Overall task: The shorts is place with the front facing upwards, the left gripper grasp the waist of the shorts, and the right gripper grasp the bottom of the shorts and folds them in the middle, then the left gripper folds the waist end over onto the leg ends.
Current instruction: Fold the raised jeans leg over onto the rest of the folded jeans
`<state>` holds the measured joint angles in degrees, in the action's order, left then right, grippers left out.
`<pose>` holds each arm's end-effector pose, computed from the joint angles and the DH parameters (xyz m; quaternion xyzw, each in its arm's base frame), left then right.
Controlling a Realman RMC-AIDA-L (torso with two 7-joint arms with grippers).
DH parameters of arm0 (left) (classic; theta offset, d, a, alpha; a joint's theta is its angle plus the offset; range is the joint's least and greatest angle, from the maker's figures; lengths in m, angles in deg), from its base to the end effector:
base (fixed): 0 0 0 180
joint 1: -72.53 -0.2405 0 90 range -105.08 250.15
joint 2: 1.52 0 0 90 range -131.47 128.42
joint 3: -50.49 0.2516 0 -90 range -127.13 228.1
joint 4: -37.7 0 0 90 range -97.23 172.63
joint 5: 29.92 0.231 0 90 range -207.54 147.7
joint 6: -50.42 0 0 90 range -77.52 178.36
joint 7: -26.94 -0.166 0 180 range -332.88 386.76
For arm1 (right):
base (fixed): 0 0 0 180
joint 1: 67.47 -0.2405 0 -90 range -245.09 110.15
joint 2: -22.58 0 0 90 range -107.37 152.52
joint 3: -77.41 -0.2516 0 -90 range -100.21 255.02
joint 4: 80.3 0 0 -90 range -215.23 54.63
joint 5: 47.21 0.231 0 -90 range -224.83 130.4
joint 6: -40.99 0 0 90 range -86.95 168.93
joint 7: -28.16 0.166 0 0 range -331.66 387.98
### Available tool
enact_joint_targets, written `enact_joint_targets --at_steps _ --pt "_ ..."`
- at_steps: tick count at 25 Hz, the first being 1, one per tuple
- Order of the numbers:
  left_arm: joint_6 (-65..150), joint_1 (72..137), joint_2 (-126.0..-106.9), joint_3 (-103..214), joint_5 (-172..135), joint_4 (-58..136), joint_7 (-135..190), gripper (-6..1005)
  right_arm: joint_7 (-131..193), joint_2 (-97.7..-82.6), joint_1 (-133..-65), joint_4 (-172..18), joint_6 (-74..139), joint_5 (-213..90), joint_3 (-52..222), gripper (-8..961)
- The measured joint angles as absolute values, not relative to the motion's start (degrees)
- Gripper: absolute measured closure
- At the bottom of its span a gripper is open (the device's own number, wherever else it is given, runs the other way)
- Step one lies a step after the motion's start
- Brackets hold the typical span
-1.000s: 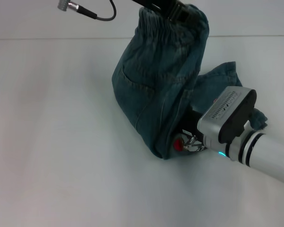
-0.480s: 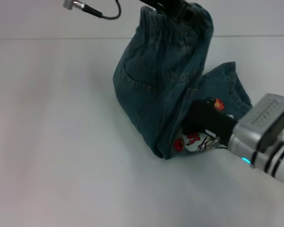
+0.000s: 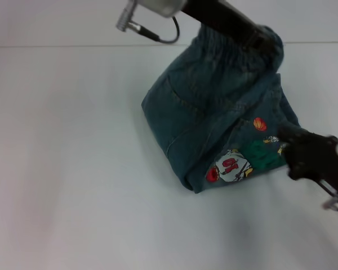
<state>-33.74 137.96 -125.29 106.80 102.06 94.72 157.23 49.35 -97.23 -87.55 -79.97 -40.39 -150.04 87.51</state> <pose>0.0128 0.4315 -0.0426 -0.9793 -0.1765 -0.0773 0.0626 0.3326 0.2828 -0.0661 -0.8179 0.1879 0.3256 0.4355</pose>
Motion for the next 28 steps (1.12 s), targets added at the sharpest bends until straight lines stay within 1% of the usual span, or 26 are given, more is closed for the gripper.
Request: enact_joint_targets --at_steps 6,21,28 --pt "-27.61 139.72 -125.82 111.38 100.58 88.5 158.14 961 52.37 -97.13 -81.89 -75.54 -46.01 -150.12 86.95 947" --pt "-14.39 139.96 -126.14 123.19 88.61 83.54 158.74 961 52.67 -97.12 -79.93 -75.21 -46.81 -150.29 87.0 947" --pt "-7.91 139.51 -126.15 127.51 85.55 82.0 157.69 889 52.68 -97.19 -79.79 -75.68 -47.25 -150.42 87.44 946"
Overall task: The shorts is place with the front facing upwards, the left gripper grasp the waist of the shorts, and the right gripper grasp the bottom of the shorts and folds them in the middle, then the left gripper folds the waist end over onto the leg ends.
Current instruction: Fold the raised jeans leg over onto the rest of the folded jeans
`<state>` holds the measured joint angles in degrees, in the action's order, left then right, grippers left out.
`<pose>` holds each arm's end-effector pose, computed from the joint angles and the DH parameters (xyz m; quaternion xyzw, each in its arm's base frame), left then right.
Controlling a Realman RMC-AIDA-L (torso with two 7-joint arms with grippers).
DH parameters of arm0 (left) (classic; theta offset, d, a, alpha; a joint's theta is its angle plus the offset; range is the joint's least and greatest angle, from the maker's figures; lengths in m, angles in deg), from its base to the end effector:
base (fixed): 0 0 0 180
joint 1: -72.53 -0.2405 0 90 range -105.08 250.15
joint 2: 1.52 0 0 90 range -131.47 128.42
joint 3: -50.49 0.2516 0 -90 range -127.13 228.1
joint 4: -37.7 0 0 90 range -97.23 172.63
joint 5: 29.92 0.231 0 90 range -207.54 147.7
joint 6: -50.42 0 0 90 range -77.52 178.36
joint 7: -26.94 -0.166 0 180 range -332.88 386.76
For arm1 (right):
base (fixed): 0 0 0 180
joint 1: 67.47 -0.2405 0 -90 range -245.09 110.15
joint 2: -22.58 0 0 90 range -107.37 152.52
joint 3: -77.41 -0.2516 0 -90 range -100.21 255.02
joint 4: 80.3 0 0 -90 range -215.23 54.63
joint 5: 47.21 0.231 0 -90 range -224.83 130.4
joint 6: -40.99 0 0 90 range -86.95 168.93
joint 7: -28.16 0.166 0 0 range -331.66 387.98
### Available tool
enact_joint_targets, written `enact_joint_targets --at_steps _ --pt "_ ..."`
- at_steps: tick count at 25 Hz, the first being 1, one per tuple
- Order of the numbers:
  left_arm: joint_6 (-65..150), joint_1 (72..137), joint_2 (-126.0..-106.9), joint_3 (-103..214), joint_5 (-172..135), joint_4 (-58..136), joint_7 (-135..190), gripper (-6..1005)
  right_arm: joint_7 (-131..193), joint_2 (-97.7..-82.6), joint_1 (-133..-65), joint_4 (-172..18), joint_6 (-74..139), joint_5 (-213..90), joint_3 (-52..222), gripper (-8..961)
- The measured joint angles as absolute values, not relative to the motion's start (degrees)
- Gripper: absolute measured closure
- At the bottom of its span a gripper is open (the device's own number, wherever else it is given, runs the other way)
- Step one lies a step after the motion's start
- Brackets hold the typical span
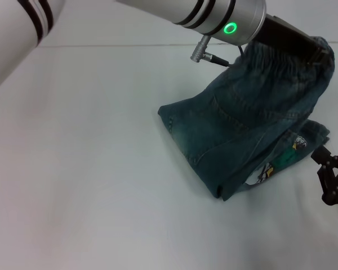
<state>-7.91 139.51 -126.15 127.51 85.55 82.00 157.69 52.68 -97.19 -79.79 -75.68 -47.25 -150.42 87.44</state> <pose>0.0375 0.4304 -0.1252 -0.9708 -0.1880 -0.1245 0.0821 0.3597 0.2380 -0.0433 -0.7990 0.2088 0.3342 0.4543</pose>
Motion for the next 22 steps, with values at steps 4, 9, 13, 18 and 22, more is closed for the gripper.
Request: enact_joint_targets --at_steps 4,9,13,18,22 --pt "-4.82 139.22 -126.16 128.42 83.25 81.29 157.6 848 52.68 -97.23 -79.77 -75.89 -47.3 -150.49 87.6 945" --pt "-4.05 139.2 -126.15 128.46 82.96 81.06 157.46 796 52.68 -97.39 -79.77 -76.11 -47.32 -150.49 87.77 944" --pt "-3.68 139.1 -126.16 128.52 82.46 80.97 157.23 662 52.68 -97.41 -79.98 -76.62 -47.33 -150.5 87.87 944" --pt "-3.73 139.04 -126.15 128.6 82.26 80.94 156.79 342 52.68 -97.39 -80.18 -76.82 -47.1 -150.57 88.22 941" --pt "-3.85 139.04 -126.15 129.67 82.19 80.96 156.63 161 52.68 -97.44 -80.26 -76.93 -46.86 -150.58 88.3 936"
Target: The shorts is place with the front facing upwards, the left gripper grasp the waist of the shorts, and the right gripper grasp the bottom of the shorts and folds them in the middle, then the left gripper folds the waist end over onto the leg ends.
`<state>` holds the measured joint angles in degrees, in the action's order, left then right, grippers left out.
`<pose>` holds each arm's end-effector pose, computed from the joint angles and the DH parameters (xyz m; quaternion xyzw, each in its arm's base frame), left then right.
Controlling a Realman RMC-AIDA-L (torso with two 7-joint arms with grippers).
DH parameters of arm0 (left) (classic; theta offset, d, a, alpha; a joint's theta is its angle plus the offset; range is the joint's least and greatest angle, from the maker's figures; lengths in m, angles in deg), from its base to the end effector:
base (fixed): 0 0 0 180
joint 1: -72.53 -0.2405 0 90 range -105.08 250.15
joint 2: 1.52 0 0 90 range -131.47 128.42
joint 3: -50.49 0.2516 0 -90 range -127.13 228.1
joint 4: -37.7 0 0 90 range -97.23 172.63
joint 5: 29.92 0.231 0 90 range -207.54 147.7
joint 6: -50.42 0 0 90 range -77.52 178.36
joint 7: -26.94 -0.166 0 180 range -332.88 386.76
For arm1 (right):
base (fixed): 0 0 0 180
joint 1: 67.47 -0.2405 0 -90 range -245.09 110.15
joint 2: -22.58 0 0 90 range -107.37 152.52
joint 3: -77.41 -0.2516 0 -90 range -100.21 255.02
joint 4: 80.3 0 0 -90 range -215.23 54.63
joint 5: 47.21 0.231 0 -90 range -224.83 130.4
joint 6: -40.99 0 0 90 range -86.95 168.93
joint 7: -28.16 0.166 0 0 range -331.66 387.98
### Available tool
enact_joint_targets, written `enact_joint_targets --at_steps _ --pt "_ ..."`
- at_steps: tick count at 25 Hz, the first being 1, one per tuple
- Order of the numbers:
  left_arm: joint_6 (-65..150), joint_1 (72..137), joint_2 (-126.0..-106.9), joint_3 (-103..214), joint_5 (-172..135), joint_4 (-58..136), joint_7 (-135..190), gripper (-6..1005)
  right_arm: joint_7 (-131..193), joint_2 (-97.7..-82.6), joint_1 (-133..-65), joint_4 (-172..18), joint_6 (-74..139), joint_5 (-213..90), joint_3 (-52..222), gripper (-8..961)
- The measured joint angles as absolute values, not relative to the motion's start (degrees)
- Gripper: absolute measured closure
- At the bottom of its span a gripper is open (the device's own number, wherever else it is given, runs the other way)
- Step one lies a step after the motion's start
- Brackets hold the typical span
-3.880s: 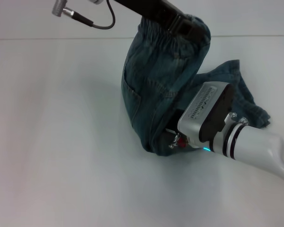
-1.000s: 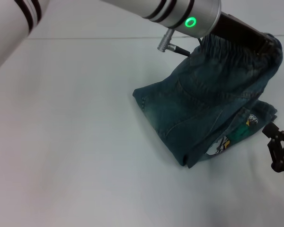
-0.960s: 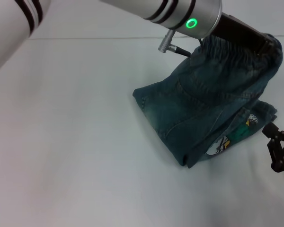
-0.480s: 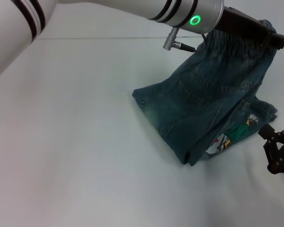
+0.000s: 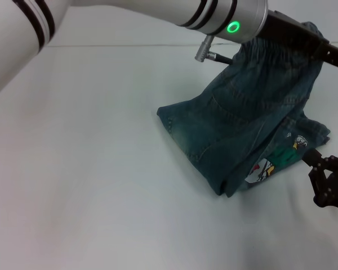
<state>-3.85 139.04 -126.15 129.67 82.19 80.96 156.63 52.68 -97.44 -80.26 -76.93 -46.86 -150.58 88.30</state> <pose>0.0382 0.4337 -0.1298 -0.9661 -0.1931 -0.1436 0.0941 0.3537 0.2381 -0.0521 -0.8023 0.2139 0.3406 0.4411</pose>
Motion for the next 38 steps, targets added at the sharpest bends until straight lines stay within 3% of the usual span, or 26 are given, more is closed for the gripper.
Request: enact_joint_targets --at_steps 1,7,22,27,38 --pt "-3.84 139.04 -126.15 130.11 82.17 81.01 156.62 116 52.68 -97.45 -80.25 -76.98 -46.85 -150.58 88.31 935" --pt "-4.04 139.07 -125.6 134.52 84.27 82.29 156.36 78 52.68 -97.48 -80.19 -77.21 -47.0 -150.57 88.31 928" --pt "2.14 137.93 -126.05 145.21 88.78 86.86 155.64 77 52.68 -97.48 -80.57 -77.97 -47.29 -150.57 88.3 910" --pt "2.3 130.36 -125.97 141.23 87.98 95.62 154.02 77 52.94 -97.32 -80.56 -78.15 -48.28 -150.42 88.02 904" --pt "-13.29 103.09 -125.71 125.23 67.0 106.84 133.35 78 70.7 -97.03 -81.81 -65.41 -50.67 -150.61 92.16 891"
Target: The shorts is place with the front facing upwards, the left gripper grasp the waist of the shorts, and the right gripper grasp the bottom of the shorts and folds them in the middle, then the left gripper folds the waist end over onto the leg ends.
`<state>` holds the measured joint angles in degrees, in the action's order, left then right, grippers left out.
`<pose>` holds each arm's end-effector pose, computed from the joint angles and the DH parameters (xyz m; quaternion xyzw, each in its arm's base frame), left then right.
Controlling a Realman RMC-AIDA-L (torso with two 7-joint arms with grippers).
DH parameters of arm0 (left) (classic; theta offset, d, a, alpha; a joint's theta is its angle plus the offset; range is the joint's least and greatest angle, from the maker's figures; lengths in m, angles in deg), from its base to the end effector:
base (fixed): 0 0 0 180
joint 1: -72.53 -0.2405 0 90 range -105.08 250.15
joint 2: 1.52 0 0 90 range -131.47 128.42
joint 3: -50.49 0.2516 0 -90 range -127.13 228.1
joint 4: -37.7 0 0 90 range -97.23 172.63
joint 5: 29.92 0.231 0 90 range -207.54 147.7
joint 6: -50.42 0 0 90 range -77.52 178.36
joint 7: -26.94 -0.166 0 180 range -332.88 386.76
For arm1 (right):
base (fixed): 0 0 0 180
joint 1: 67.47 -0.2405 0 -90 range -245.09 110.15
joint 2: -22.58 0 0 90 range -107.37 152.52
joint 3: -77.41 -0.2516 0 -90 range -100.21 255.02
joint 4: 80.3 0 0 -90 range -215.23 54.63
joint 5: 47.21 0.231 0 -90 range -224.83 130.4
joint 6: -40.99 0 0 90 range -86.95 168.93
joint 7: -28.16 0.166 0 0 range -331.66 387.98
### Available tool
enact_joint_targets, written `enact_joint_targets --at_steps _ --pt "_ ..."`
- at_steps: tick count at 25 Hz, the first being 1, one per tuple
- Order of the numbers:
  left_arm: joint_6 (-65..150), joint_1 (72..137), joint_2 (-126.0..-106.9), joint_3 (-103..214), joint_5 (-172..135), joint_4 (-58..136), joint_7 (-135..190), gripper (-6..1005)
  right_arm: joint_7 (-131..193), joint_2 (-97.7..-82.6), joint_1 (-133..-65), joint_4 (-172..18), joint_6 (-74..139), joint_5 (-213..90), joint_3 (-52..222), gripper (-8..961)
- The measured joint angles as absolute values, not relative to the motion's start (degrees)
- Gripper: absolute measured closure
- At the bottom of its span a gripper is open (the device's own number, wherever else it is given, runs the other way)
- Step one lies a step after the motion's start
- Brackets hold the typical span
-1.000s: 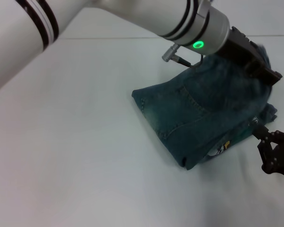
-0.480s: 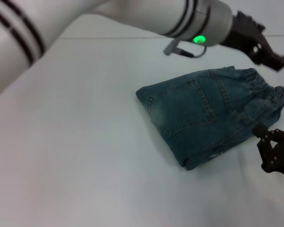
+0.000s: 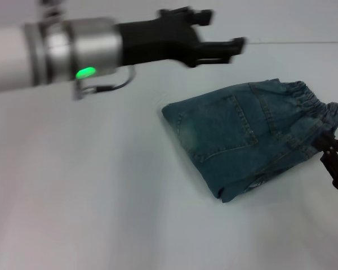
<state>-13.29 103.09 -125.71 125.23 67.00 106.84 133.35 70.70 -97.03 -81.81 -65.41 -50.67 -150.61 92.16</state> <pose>-0.0786 0.4032 -0.0286 -0.9293 -0.1525 -0.2898 0.1705 0.3544 0.2572 -0.0148 -0.8101 0.2376 0.3711 0.3869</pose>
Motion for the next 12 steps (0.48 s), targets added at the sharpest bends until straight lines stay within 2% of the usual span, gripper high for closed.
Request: enact_joint_targets --at_steps 5,9,12 --pt "-28.32 95.54 -125.63 111.79 61.51 101.27 123.74 78 77.11 -97.05 -81.95 -58.97 -53.72 -150.61 95.35 885" --pt "-38.35 92.08 -125.1 100.43 60.84 93.66 115.66 78 84.02 -97.05 -81.74 -52.33 -55.81 -150.63 98.29 740" --pt "-43.06 89.97 -123.62 95.41 61.34 88.79 111.08 78 91.54 -97.04 -81.3 -45.89 -56.15 -151.37 101.47 619"
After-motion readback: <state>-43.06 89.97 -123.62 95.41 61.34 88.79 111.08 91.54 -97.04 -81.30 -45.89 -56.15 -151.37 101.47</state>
